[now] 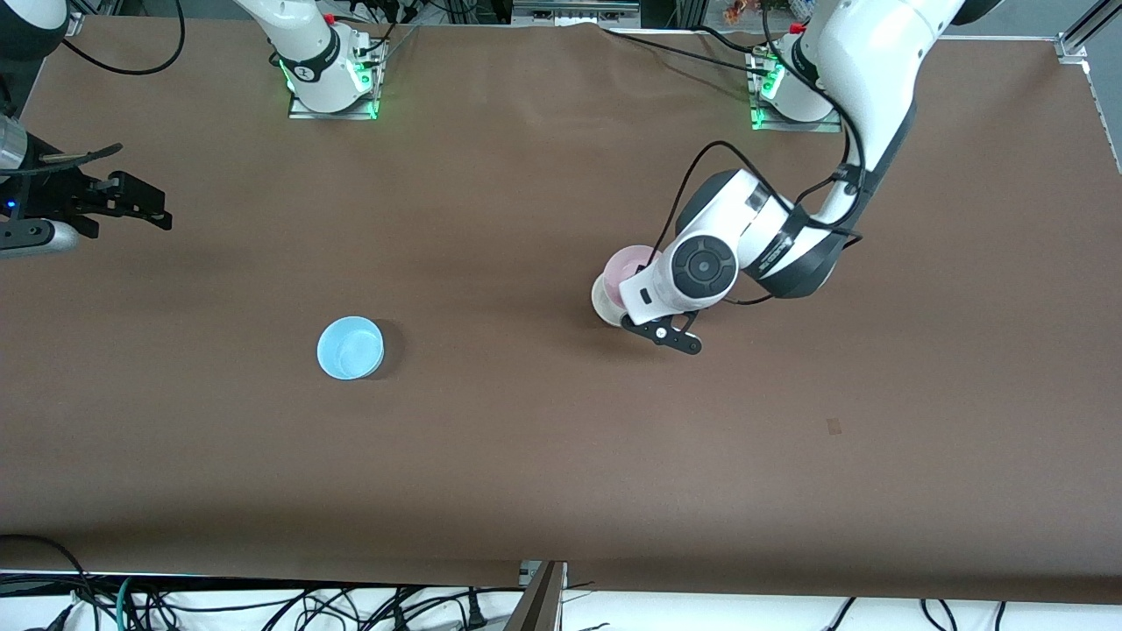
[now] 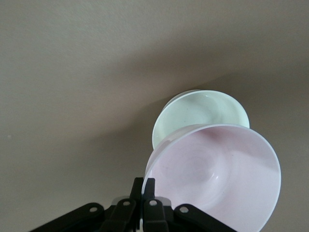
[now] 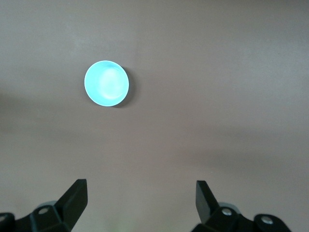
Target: Stack pink and blue bowls on white bowl
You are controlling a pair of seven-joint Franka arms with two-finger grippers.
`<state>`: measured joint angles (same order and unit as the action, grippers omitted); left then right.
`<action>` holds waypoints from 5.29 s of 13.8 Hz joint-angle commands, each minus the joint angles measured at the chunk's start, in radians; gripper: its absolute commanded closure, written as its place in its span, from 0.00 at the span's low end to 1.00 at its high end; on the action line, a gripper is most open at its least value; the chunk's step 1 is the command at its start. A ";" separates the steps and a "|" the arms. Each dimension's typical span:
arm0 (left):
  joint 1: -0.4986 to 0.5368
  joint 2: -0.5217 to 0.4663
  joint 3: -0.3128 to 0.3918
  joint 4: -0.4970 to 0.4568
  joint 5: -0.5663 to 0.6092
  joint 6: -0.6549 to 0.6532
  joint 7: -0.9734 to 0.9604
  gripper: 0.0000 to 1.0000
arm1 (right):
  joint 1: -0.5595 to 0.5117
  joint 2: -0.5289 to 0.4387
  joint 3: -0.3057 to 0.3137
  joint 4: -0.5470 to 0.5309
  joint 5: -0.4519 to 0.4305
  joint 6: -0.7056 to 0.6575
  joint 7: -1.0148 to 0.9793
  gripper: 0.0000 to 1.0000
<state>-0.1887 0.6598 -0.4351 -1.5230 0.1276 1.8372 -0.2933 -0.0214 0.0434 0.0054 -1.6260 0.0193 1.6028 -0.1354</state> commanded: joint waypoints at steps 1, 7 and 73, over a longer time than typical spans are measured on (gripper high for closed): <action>-0.020 0.029 0.006 0.011 0.020 0.034 -0.041 1.00 | -0.005 0.001 -0.001 0.015 -0.001 -0.012 -0.009 0.00; -0.024 0.064 0.007 0.000 0.020 0.146 -0.041 1.00 | -0.006 0.004 0.001 0.015 0.001 -0.011 -0.029 0.00; 0.337 -0.354 0.076 0.205 0.003 -0.370 0.028 0.00 | 0.126 0.543 -0.016 -0.095 0.057 0.603 0.030 0.01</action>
<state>0.1061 0.3470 -0.3429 -1.3029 0.1296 1.5339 -0.3203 0.0900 0.5959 -0.0077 -1.6933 0.0808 2.1894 -0.1159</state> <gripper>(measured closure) 0.000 0.004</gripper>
